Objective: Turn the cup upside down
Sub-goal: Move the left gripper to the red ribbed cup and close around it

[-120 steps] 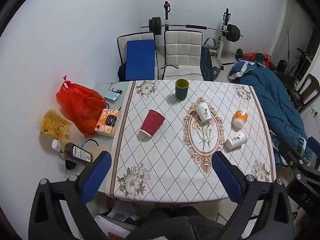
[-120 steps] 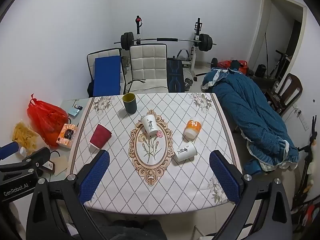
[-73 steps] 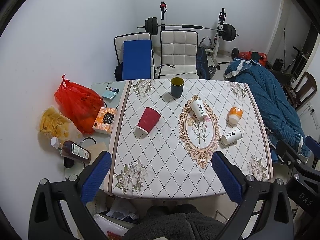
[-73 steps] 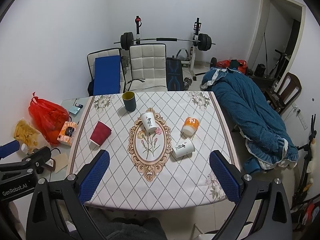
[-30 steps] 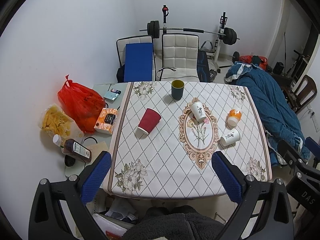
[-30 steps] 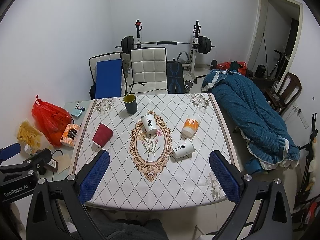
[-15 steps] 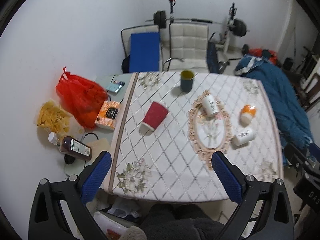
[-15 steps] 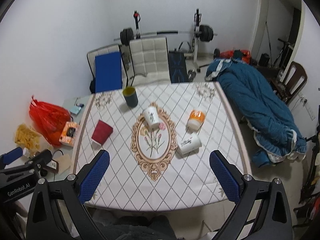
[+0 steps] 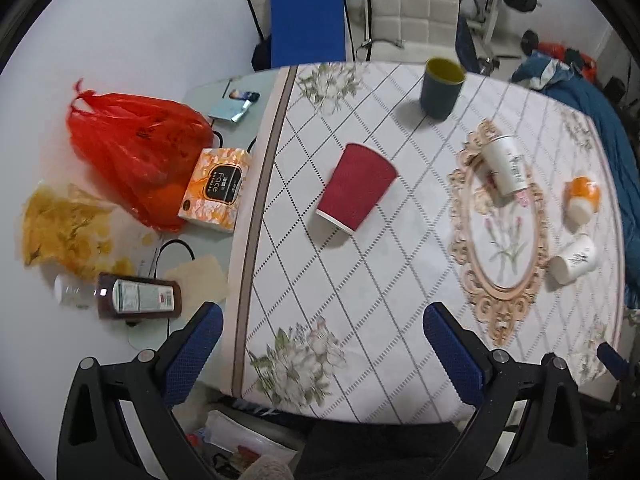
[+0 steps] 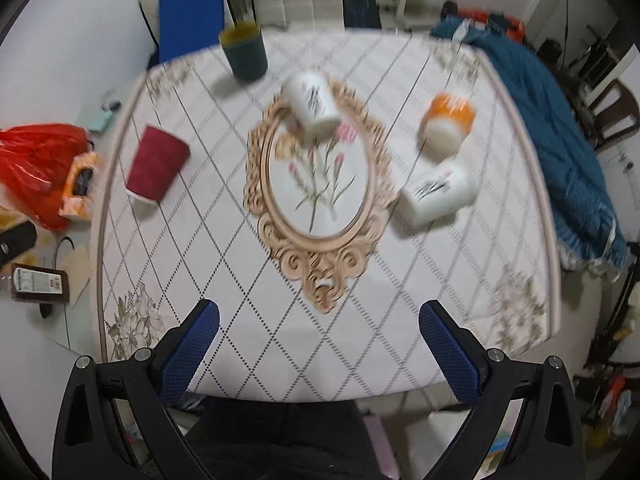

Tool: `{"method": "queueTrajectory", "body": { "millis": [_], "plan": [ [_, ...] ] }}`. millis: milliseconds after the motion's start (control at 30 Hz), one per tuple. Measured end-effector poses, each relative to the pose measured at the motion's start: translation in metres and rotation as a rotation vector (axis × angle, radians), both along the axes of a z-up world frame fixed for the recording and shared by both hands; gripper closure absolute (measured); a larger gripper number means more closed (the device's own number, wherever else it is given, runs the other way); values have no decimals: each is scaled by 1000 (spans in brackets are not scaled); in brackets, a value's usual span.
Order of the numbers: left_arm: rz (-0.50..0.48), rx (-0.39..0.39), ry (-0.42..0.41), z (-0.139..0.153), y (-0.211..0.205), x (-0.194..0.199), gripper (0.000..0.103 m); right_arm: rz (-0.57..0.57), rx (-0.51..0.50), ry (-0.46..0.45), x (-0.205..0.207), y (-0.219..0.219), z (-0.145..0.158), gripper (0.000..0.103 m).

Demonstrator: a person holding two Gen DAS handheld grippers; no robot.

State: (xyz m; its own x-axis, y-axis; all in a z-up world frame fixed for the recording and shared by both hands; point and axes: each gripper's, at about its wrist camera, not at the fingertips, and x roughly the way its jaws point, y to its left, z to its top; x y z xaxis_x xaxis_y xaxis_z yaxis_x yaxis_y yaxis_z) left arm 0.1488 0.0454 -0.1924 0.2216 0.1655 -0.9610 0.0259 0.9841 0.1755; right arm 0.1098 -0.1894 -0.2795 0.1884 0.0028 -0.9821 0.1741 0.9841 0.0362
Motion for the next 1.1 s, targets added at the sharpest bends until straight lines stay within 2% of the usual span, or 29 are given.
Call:
{"method": "queueTrajectory", "body": {
  "millis": [233,467,733,1100],
  "plan": [
    [-53,27,74,-50,9,60,0,-13,5,124,39,22,-62,1],
    [-105,30,135,-90,9,114,0,-38,-9,192,83,29,-97,1],
    [-205,45,202,-122,-7,150,0,-50,-23,216,128,31,-116,1],
    [-311,60,268,-160,-32,172,0,-56,-29,232,139,29,-124,1]
  ]
}}
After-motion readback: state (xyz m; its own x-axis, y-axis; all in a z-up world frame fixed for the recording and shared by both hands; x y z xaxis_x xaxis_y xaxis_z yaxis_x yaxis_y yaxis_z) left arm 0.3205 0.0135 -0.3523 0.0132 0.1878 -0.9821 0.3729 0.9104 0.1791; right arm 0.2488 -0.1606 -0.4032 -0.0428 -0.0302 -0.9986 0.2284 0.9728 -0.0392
